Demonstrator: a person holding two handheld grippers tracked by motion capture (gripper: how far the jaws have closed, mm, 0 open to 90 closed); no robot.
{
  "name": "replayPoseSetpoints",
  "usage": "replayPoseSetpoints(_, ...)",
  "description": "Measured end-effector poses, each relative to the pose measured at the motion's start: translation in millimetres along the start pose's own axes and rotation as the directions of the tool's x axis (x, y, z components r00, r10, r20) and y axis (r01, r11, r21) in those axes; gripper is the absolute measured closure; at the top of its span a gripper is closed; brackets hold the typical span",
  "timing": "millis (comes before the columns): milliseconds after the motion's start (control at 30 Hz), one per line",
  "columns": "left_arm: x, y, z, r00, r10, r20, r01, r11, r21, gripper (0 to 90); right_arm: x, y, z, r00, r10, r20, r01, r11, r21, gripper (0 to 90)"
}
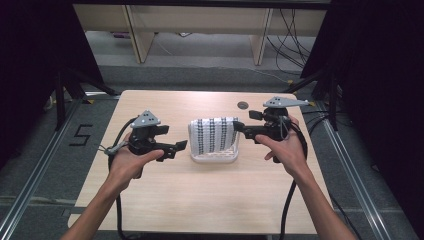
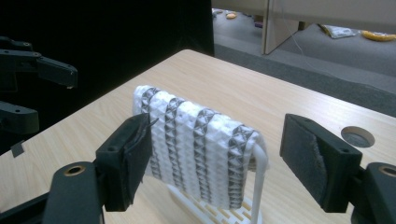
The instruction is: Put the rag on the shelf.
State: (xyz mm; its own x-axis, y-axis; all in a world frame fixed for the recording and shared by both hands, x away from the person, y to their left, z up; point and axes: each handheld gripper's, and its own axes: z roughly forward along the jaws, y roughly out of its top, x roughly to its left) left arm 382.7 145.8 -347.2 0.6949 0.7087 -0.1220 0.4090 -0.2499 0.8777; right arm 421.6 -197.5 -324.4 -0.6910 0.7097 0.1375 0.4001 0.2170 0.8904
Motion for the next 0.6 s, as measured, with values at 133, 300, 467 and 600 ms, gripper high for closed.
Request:
replayPoseSetpoints(133, -2.1, -6.5, -3.3, 0.9999, 0.008, 0.007, -0.008, 0.9999, 0.009, 17.5, 3.1, -3.5, -1.6, 0.9998, 0.014, -0.015, -0.014, 1.000, 0.006, 25.2)
replayPoseSetpoints(300, -3.7, -12.8, -7.5, 0.9999, 0.002, 0.015, -0.002, 1.0000, -0.001, 17.5, 4.6, -9.0, -3.8, 0.9997, 0.019, -0.016, -0.019, 1.000, 0.011, 23.2)
replayPoseSetpoints(467, -4.7, -21.6, -9.9, 0.9997, -0.007, 0.023, 0.007, 0.9998, -0.019, 17.5, 5.9, -14.2, -4.0, 1.0000, 0.001, -0.008, -0.001, 1.000, 0.003, 20.8)
replayPoseSetpoints(600, -5.5, -28.0, -11.6, 0.9998, -0.005, 0.021, 0.005, 0.9997, -0.022, 17.5, 8.3, -19.6, -2.9, 0.9995, -0.001, -0.032, 0.001, 1.000, 0.004, 19.8)
